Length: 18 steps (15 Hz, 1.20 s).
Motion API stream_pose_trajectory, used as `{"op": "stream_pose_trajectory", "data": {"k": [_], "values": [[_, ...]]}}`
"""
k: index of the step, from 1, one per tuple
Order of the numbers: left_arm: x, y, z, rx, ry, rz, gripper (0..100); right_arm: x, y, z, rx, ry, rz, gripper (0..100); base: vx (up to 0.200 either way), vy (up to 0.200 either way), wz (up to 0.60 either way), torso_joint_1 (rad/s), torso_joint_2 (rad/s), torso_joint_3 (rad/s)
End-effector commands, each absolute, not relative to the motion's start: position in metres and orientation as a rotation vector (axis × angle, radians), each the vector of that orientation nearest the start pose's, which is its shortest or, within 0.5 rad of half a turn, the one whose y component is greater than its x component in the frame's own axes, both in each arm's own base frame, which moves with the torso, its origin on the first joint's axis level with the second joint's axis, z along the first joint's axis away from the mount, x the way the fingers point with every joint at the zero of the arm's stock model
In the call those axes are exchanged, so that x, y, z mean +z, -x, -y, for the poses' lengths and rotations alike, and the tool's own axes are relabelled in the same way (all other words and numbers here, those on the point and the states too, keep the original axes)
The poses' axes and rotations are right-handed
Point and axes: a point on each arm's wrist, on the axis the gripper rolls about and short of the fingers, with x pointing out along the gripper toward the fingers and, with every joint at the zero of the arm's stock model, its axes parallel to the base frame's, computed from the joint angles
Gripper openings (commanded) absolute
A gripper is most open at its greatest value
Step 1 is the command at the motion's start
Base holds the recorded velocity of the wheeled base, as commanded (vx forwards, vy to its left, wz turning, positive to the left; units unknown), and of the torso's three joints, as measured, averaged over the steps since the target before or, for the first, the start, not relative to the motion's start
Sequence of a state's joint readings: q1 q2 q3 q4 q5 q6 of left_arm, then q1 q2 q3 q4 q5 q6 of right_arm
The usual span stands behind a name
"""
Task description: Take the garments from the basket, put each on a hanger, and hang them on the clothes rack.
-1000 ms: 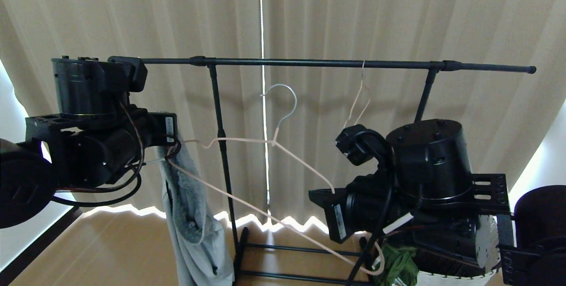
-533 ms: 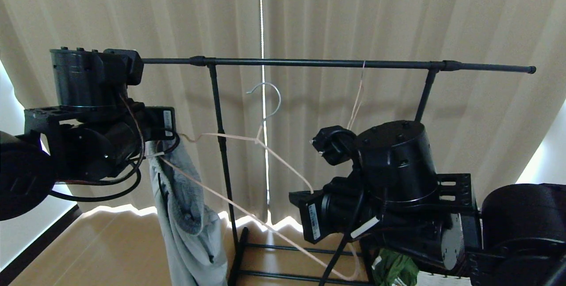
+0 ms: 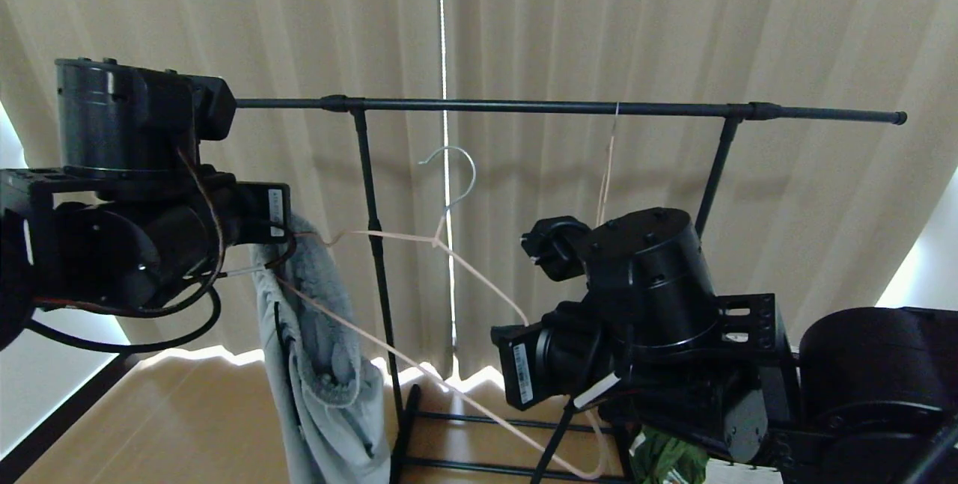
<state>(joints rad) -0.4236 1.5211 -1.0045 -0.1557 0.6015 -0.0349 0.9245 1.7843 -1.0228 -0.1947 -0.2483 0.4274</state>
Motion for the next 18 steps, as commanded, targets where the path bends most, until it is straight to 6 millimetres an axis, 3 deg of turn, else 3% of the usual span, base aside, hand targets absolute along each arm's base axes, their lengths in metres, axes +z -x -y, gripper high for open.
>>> {"op": "stream_pose_trajectory", "data": {"k": [1, 6, 18], "values": [[0.261, -0.232, 0.091, 0.182, -0.139, -0.294, 0, 0.174, -0.213, -0.254, 0.497, -0.102, -0.595, 0, 0.0, 0.0, 0.0, 0.0, 0.0, 0.0], [0.259, -0.221, 0.093, 0.155, -0.175, -0.352, 0, 0.182, -0.221, -0.249, 0.467, -0.152, -0.57, 0, 0.0, 0.0, 0.0, 0.0, 0.0, 0.0], [0.273, -0.224, 0.141, 0.001, -0.11, -0.3, 0, 0.184, -0.217, -0.255, 0.492, -0.145, -0.556, 0, 0.0, 0.0, 0.0, 0.0, 0.0, 0.0]]}}
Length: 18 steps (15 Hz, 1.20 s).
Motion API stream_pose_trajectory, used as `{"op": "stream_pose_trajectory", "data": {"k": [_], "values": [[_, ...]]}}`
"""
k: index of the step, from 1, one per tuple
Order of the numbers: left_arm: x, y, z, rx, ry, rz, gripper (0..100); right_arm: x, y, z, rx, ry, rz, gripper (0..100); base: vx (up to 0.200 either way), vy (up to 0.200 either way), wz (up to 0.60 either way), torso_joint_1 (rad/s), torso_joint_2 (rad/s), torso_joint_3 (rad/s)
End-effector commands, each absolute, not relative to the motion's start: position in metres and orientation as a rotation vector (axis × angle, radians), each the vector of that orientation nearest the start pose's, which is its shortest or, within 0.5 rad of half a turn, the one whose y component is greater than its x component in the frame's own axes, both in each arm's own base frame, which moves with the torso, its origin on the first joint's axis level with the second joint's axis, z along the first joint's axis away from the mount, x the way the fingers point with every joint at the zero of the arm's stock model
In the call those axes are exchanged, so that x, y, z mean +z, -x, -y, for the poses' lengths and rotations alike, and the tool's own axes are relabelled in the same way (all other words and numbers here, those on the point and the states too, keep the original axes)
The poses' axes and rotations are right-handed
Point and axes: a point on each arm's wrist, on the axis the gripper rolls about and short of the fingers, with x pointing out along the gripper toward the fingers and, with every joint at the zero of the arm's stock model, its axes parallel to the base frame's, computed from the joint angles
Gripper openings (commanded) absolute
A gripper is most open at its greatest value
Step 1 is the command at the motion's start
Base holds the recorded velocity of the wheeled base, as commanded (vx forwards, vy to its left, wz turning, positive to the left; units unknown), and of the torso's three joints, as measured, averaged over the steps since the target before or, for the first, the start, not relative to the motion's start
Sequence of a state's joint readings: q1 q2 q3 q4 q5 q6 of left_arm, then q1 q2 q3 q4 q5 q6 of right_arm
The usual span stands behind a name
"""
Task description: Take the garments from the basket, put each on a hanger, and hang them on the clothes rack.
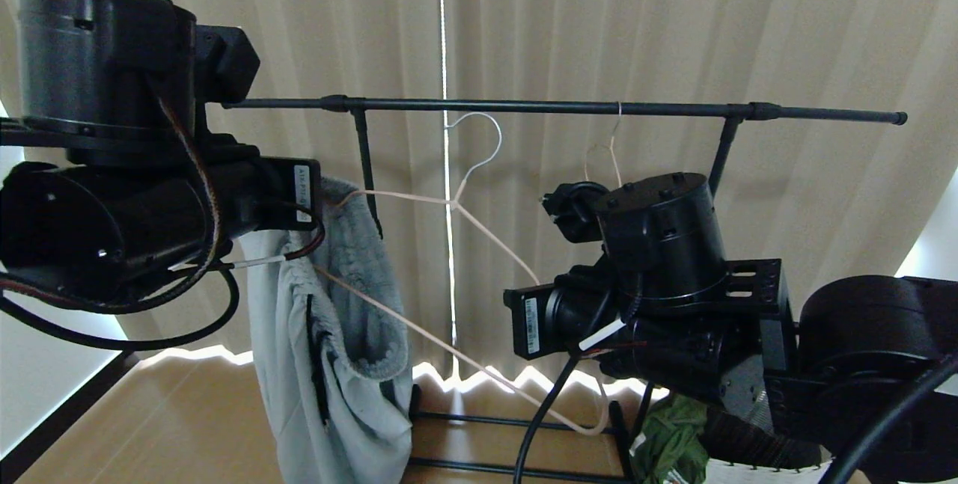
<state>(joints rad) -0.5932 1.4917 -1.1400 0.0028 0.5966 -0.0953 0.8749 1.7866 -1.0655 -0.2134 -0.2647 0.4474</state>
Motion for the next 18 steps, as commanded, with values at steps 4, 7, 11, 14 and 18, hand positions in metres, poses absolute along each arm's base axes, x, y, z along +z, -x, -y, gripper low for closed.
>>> {"op": "stream_pose_trajectory", "data": {"k": [4, 7, 11, 14, 18], "values": [[0.275, -0.226, 0.149, -0.024, -0.105, -0.292, 0, 0.184, -0.212, -0.259, 0.512, -0.14, -0.558, 0, 0.0, 0.0, 0.0, 0.0, 0.0, 0.0], [0.278, -0.216, 0.16, -0.085, -0.11, -0.281, 0, 0.183, -0.207, -0.264, 0.536, -0.118, -0.558, 0, 0.0, 0.0, 0.0, 0.0, 0.0, 0.0], [0.277, -0.201, 0.178, -0.171, -0.131, -0.28, 0, 0.186, -0.205, -0.261, 0.555, -0.052, -0.533, 0, 0.0, 0.0, 0.0, 0.0, 0.0, 0.0], [0.271, -0.191, 0.183, -0.213, -0.159, -0.292, 0, 0.189, -0.204, -0.26, 0.562, -0.04, -0.52, 0, 0.0, 0.0, 0.0, 0.0, 0.0, 0.0], [0.263, -0.184, 0.177, -0.22, -0.219, -0.306, 0, 0.203, -0.201, -0.254, 0.576, -0.033, -0.476, 0, 0.0, 0.0, 0.0, 0.0, 0.0, 0.0]]}}
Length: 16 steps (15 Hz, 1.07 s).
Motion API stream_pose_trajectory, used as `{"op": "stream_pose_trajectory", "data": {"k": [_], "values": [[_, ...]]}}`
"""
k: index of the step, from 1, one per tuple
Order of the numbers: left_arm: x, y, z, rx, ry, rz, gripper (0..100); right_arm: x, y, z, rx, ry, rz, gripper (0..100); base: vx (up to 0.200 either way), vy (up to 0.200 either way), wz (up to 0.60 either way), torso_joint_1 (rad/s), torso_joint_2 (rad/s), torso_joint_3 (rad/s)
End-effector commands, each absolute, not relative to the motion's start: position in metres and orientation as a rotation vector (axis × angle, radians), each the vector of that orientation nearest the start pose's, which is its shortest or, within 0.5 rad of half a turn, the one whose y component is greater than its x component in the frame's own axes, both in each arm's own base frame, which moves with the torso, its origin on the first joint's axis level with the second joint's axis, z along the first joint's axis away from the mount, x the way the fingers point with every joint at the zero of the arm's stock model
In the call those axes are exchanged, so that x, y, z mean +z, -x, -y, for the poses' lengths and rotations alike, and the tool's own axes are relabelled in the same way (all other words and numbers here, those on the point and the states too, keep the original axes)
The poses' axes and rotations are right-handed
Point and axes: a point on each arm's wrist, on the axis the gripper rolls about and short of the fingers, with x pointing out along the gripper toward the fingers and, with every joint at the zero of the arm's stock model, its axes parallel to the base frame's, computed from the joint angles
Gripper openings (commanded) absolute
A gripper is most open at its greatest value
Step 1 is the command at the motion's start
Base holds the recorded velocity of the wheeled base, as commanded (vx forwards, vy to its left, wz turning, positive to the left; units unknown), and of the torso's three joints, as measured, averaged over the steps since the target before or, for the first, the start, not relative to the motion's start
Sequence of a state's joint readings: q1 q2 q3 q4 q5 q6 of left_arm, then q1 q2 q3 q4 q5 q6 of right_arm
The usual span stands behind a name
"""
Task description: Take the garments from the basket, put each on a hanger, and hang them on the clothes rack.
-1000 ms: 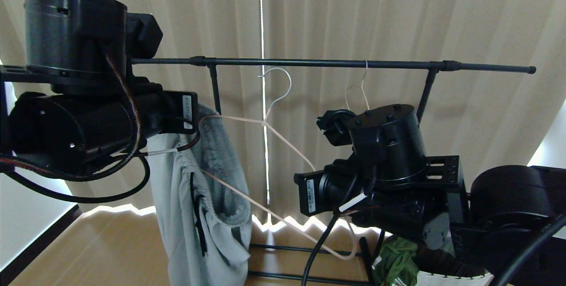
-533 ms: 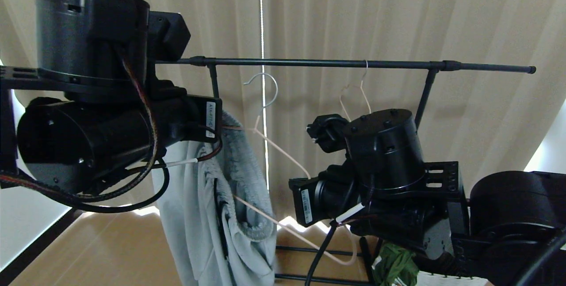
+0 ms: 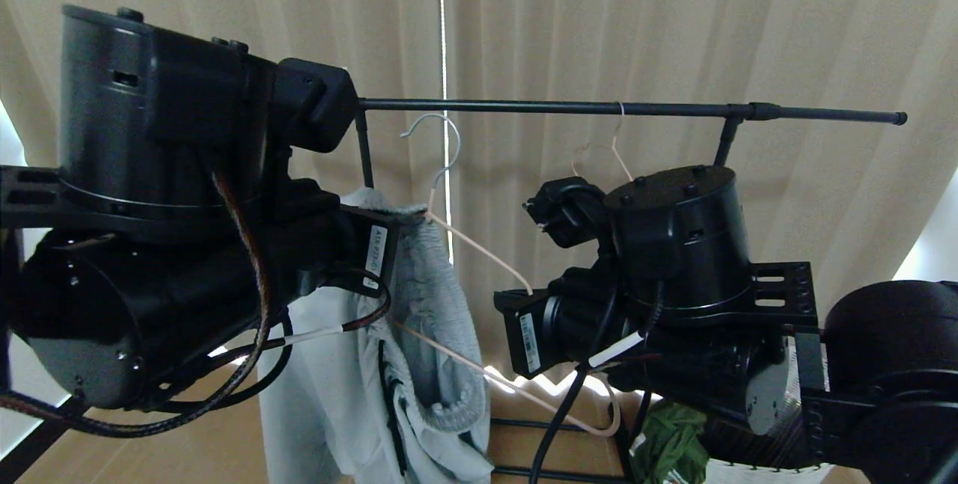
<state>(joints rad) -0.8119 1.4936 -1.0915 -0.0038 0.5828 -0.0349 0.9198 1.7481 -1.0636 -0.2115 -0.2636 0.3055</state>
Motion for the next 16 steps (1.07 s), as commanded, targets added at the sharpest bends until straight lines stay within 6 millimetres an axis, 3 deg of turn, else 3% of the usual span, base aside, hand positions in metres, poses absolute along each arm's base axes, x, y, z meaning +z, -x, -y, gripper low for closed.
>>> {"op": "stream_pose_trajectory", "data": {"k": [1, 16], "values": [[0.264, -0.184, 0.177, -0.22, -0.217, -0.304, 0, 0.205, -0.2, -0.252, 0.578, -0.038, -0.469, 0, 0.0, 0.0, 0.0, 0.0, 0.0, 0.0], [0.259, -0.174, 0.185, -0.269, -0.236, -0.313, 0, 0.223, -0.205, -0.245, 0.595, -0.049, -0.341, 0, 0.0, 0.0, 0.0, 0.0, 0.0, 0.0]]}}
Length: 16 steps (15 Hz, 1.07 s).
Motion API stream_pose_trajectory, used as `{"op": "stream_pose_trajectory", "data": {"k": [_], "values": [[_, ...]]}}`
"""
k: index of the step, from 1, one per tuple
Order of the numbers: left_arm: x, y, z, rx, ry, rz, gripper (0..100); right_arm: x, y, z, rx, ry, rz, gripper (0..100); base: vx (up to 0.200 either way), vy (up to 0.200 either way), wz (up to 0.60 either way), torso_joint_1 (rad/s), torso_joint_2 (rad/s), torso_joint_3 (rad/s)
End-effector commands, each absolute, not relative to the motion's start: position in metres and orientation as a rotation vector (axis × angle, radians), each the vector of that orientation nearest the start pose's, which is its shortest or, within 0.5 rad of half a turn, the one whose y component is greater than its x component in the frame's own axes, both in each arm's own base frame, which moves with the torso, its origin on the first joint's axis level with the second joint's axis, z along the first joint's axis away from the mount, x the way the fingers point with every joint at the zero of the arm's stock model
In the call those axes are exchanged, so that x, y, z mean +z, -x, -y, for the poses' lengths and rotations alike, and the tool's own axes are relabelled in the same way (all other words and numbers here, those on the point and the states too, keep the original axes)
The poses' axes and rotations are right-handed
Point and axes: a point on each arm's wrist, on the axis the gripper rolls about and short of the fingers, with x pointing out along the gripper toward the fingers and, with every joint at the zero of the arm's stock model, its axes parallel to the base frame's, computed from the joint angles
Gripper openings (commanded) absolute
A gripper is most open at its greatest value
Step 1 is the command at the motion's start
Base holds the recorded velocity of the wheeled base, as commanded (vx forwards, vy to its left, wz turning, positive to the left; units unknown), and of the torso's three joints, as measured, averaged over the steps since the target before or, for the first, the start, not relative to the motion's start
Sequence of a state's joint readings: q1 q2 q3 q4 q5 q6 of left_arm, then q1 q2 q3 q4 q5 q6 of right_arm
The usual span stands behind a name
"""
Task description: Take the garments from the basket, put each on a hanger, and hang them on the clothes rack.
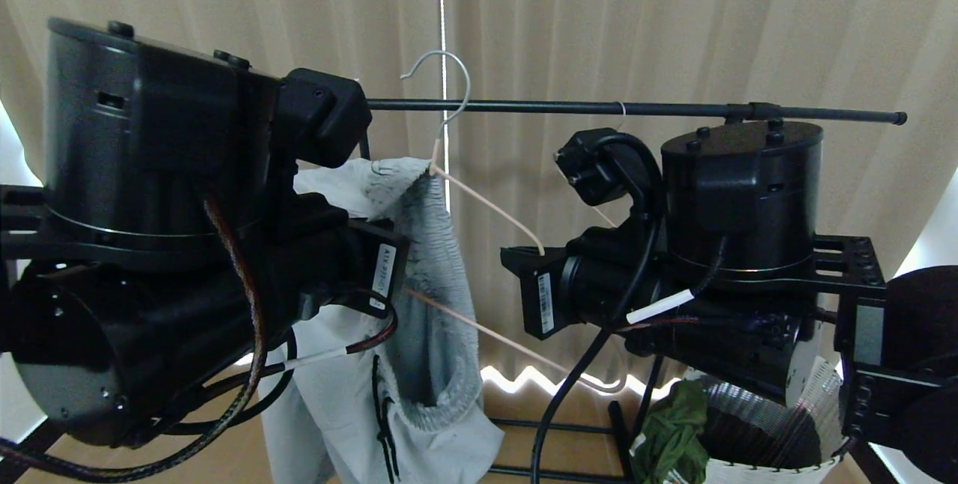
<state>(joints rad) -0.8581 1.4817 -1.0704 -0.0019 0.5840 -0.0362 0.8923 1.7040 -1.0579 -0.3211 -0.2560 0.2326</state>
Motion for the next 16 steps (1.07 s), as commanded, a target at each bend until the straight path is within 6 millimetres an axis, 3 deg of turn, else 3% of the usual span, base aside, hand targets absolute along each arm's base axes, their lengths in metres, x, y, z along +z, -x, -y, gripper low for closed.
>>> {"op": "stream_pose_trajectory", "data": {"k": [1, 2, 10, 12, 16], "values": [[0.26, -0.172, 0.186, -0.279, -0.234, -0.308, 0, 0.225, -0.204, -0.244, 0.594, -0.053, -0.336, 0, 0.0, 0.0, 0.0, 0.0, 0.0, 0.0], [0.26, -0.171, 0.187, -0.285, -0.234, -0.306, 100, 0.225, -0.204, -0.243, 0.594, -0.054, -0.334, 0, 0.0, 0.0, 0.0, 0.0, 0.0, 0.0], [0.258, -0.158, 0.172, -0.288, -0.239, -0.305, 100, 0.232, -0.21, -0.23, 0.558, -0.053, -0.309, 0, 0.0, 0.0, 0.0, 0.0, 0.0, 0.0], [0.256, -0.148, 0.16, -0.291, -0.248, -0.298, 100, 0.235, -0.215, -0.219, 0.529, -0.041, -0.293, 0, 0.0, 0.0, 0.0, 0.0, 0.0, 0.0], [0.279, -0.13, 0.125, -0.258, -0.258, -0.201, 100, 0.241, -0.226, -0.18, 0.491, 0.031, -0.259, 0, 0.0, 0.0, 0.0, 0.0, 0.0, 0.0]]}}
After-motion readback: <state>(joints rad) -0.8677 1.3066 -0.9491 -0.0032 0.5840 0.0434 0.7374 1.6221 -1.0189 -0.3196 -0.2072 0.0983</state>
